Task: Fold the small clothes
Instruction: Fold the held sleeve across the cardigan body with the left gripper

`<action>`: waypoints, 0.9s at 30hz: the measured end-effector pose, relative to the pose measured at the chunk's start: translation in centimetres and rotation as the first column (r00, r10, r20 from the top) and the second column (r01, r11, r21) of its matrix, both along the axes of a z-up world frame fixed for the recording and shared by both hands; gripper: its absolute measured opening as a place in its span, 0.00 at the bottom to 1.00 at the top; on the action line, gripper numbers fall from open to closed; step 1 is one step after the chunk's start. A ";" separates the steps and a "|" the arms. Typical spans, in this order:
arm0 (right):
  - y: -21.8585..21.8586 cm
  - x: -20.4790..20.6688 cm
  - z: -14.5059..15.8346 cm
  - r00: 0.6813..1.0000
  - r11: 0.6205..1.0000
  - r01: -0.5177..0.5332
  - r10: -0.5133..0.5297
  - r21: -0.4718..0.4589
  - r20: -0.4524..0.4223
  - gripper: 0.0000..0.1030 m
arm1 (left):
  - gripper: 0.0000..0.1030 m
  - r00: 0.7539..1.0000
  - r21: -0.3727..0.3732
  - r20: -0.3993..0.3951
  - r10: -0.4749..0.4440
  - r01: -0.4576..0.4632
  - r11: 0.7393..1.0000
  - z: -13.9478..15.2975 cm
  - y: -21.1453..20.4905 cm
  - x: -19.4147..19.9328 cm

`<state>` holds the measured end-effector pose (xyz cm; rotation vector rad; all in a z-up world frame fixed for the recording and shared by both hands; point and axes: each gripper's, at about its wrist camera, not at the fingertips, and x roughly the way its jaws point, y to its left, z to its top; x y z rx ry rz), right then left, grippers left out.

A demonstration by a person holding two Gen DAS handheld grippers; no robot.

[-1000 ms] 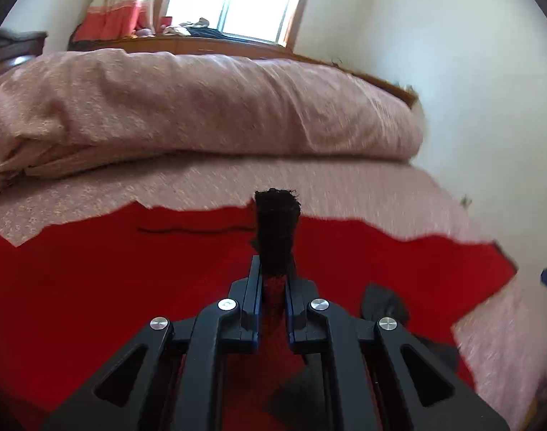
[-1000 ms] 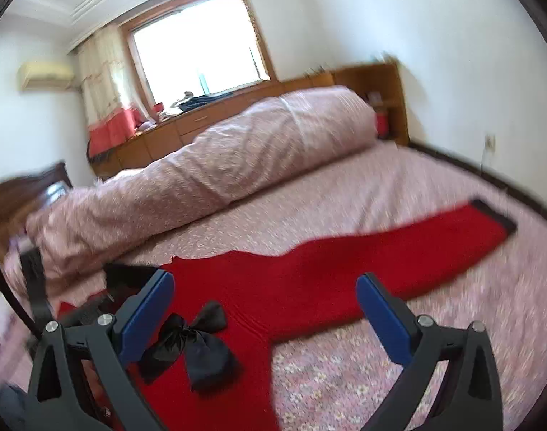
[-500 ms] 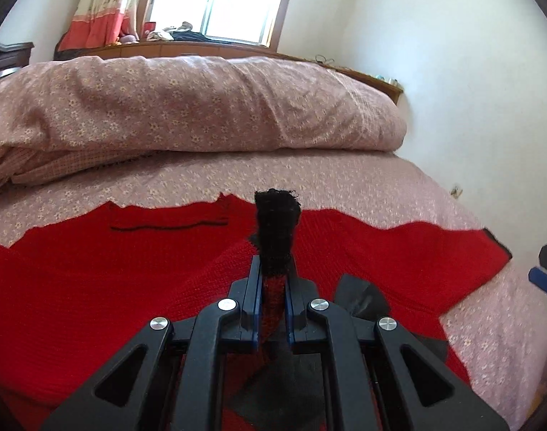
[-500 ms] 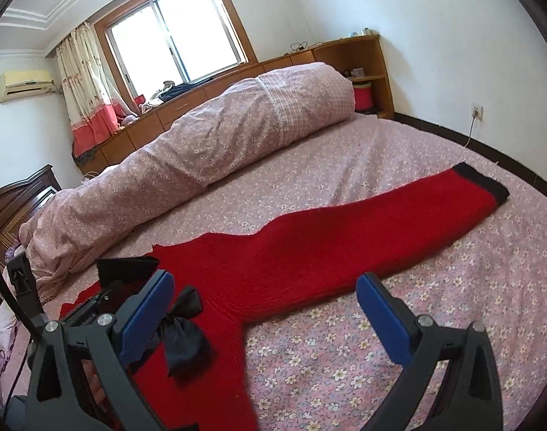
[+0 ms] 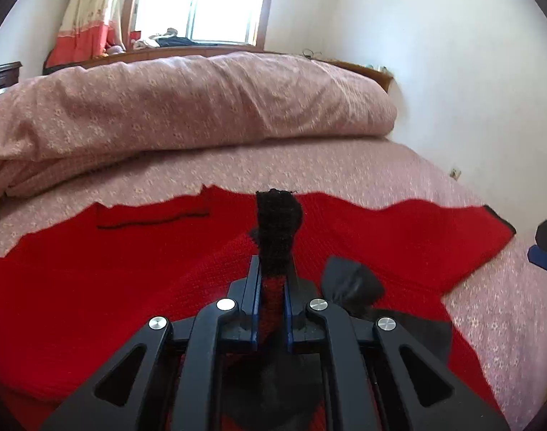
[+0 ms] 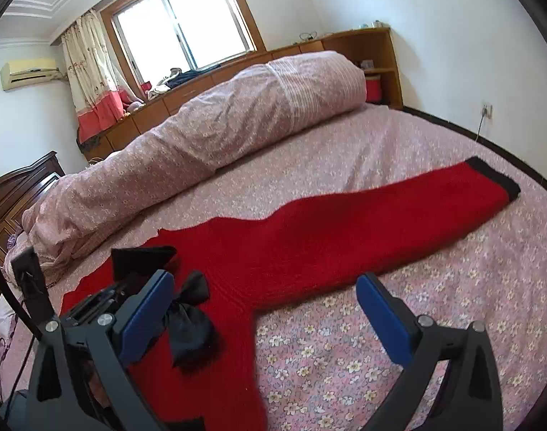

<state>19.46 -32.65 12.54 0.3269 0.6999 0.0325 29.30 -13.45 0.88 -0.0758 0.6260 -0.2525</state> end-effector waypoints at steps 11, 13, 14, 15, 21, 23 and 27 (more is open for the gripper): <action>-0.9 -0.4 0.0 1.000 1.000 0.020 -0.019 0.021 -0.006 1.00 | 0.26 0.997 -0.047 -0.003 -0.080 0.079 0.996 1.4 -1.3 -2.9; -1.1 -0.6 0.0 1.000 0.999 0.021 -0.021 0.025 -0.008 1.00 | 0.31 0.994 -0.086 0.001 -0.113 0.112 0.990 2.2 -1.8 -4.0; -1.3 -0.6 0.0 1.000 0.999 0.022 -0.022 0.027 -0.008 1.00 | 0.32 0.992 -0.106 -0.001 -0.124 0.123 0.987 2.5 -2.0 -4.4; -1.5 -0.7 0.0 1.000 0.999 0.025 -0.025 0.030 -0.007 1.00 | 0.32 0.991 -0.133 -0.006 -0.130 0.128 0.983 2.6 -2.1 -4.6; -3.3 -1.7 0.0 0.999 0.998 0.049 -0.049 0.048 -0.009 1.00 | 0.32 1.000 -0.202 -0.029 -0.003 -0.003 0.979 2.8 -0.9 -4.1; -4.3 -2.1 -0.3 0.998 0.997 0.060 -0.060 0.056 -0.015 1.00 | 0.32 0.996 -0.211 -0.049 0.074 -0.083 0.974 2.6 -0.2 -3.5; -7.3 -3.0 -1.1 0.996 0.992 0.088 -0.084 0.096 -0.041 1.00 | 0.35 0.972 -0.215 -0.217 0.093 -0.140 0.966 -1.6 -0.3 -0.3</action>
